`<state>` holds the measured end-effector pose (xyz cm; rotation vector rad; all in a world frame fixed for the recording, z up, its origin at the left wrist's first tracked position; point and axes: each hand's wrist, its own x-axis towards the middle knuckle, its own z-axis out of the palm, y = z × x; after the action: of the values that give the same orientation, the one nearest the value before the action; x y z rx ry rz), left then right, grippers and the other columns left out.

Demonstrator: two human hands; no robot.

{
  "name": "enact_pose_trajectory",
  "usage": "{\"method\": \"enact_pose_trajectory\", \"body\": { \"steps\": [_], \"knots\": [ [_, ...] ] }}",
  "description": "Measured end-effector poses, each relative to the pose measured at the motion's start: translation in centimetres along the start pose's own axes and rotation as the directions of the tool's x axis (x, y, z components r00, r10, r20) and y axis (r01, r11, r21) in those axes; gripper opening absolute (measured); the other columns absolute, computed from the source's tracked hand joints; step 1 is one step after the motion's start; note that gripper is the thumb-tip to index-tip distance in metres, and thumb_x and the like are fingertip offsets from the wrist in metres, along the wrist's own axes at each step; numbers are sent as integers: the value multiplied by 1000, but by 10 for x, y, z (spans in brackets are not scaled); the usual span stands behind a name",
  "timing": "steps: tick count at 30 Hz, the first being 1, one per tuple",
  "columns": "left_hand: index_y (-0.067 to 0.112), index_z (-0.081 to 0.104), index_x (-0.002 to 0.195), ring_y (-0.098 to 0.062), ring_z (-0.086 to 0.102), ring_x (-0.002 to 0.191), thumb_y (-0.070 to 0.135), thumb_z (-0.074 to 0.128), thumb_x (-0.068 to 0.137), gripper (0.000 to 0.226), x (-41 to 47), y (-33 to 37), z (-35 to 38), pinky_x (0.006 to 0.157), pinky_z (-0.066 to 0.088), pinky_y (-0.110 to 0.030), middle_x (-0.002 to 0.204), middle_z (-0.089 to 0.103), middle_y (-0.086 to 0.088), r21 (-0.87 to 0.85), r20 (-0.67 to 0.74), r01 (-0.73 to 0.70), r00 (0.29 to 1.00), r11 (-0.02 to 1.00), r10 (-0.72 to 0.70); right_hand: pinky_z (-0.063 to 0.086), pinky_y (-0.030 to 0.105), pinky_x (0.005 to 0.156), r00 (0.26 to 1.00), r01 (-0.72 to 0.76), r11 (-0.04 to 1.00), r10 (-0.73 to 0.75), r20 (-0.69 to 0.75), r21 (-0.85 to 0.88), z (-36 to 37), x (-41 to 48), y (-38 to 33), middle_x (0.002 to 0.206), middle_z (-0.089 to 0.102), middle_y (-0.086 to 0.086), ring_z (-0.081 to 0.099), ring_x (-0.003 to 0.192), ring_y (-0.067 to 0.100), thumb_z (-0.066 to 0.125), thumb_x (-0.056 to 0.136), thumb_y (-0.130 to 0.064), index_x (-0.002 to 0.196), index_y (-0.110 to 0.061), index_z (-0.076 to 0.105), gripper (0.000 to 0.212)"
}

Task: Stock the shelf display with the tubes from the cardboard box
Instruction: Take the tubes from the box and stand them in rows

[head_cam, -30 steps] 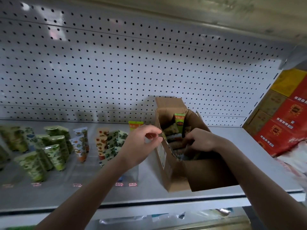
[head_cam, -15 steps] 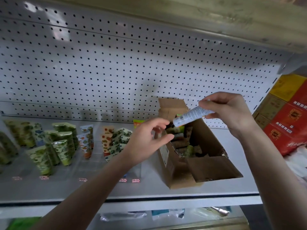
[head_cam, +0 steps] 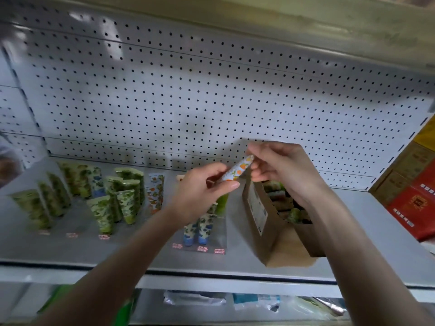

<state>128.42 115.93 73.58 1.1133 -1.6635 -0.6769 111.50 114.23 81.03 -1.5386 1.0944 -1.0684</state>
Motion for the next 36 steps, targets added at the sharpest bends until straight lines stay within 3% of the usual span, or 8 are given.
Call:
{"method": "enact_pose_trajectory", "body": {
  "steps": [4, 10, 14, 17, 20, 25, 29, 36],
  "knots": [
    [4, 65, 90, -17, 56, 70, 34, 61, 85, 31, -7, -10, -25, 74, 50, -46, 81, 61, -16, -29, 42, 58, 998, 998, -57, 58, 26, 65, 996, 34, 999, -32, 78, -21, 23, 5, 1, 64, 62, 2, 60, 54, 13, 67, 83, -9, 95, -2, 67, 14],
    [-7, 63, 97, -10, 58, 68, 11, 59, 90, 20, -18, -14, -58, 63, 47, -15, 88, 65, -26, -56, 107, 97, 990, 994, -91, 46, 20, 52, 992, 114, 989, -109, 64, -92, 58, 15, 2, 53, 59, -3, 49, 47, 10, 72, 78, -9, 78, -10, 70, 2],
    [3, 63, 105, -27, 65, 90, 20, 67, 78, 32, -25, -25, -79, 84, 50, -35, 97, 70, -13, -118, 72, 77, 995, 990, -69, 54, 20, 61, 991, 115, 991, -110, 79, -70, 80, 20, 4, 59, 64, 1, 56, 53, 9, 74, 76, -10, 76, -12, 71, 4],
    [2, 65, 99, -31, 62, 78, 20, 67, 81, 26, -28, -29, -96, 77, 50, -39, 90, 70, -13, -103, 55, 36, 998, 994, -31, 56, 23, 65, 987, 131, 989, -124, 103, -69, 95, 23, 3, 59, 66, 0, 59, 54, 8, 74, 77, -9, 76, -13, 72, 4],
    [3, 69, 95, -29, 61, 79, 16, 64, 86, 17, -27, -29, -112, 78, 49, -38, 88, 69, -14, -64, 8, 16, 1000, 998, -16, 56, 21, 64, 985, 150, 986, -143, 97, -75, 110, 27, 1, 58, 66, -2, 58, 53, 8, 74, 76, -8, 74, -14, 72, 7],
    [5, 68, 100, -13, 67, 86, 6, 67, 82, 18, -29, -29, -133, 78, 53, -19, 94, 72, 0, -80, -51, 52, 997, 995, -56, 56, 21, 63, 982, 176, 979, -168, 84, -101, 131, 32, 0, 59, 67, -4, 59, 54, 9, 75, 77, -9, 72, -18, 71, 11],
    [11, 70, 91, -2, 65, 77, 7, 71, 78, 14, -33, -35, -143, 70, 48, -10, 85, 72, 9, -39, -80, 62, 995, 997, -65, 55, 31, 70, 981, 185, 978, -178, 78, -101, 146, 34, 0, 70, 68, 12, 59, 60, 17, 74, 78, -9, 75, -16, 72, 8],
    [26, 67, 77, 4, 60, 70, 14, 76, 74, 15, -37, -51, -156, 71, 45, -12, 76, 68, 12, 117, -80, 101, 993, 988, -92, 55, 38, 73, 974, 201, 955, -172, 146, -219, 161, 38, 7, 69, 66, 4, 60, 60, 15, 72, 80, -5, 75, -20, 69, 17]
  ]
}}
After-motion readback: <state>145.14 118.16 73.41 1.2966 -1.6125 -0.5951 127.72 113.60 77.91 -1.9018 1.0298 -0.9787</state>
